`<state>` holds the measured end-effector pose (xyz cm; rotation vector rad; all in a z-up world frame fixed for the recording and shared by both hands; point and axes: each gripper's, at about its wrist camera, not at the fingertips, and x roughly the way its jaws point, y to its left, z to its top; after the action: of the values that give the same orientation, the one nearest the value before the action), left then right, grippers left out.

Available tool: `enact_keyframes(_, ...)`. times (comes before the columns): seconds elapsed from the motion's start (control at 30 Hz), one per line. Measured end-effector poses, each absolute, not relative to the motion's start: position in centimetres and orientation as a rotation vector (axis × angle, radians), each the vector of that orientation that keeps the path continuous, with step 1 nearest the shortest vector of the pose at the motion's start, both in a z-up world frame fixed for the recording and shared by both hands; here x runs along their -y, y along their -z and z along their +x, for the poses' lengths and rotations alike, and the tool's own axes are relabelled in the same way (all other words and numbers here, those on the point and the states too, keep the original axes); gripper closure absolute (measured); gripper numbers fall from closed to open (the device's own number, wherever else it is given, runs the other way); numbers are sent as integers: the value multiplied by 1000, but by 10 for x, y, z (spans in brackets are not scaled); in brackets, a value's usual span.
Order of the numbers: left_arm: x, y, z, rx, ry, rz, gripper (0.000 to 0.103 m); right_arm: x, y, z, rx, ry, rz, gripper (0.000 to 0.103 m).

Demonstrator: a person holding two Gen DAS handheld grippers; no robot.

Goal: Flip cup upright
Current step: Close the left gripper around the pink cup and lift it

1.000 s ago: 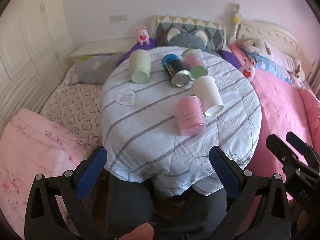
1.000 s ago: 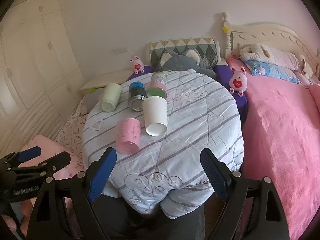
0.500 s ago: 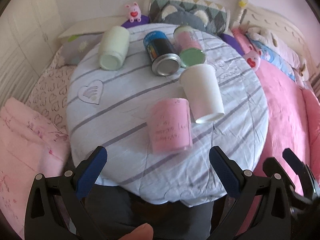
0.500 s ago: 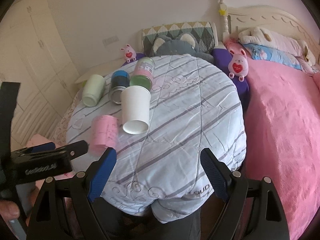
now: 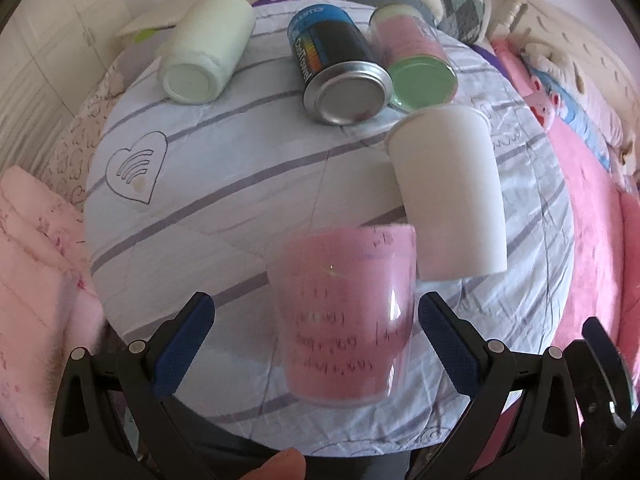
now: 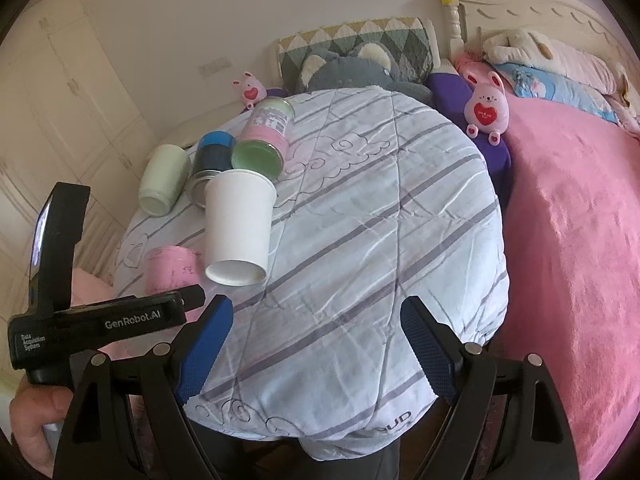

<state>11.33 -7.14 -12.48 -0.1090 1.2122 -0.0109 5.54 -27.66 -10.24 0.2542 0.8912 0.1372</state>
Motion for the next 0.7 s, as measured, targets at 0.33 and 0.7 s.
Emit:
enact_keyframes(0.33,62,132,125,-1252,55,-180,25,275,106,61,-908,-135,258,16)
enact_keyframes(0.7,63,129,132,-1218,179,-39,31,271,101,56,-904,-130,247,16)
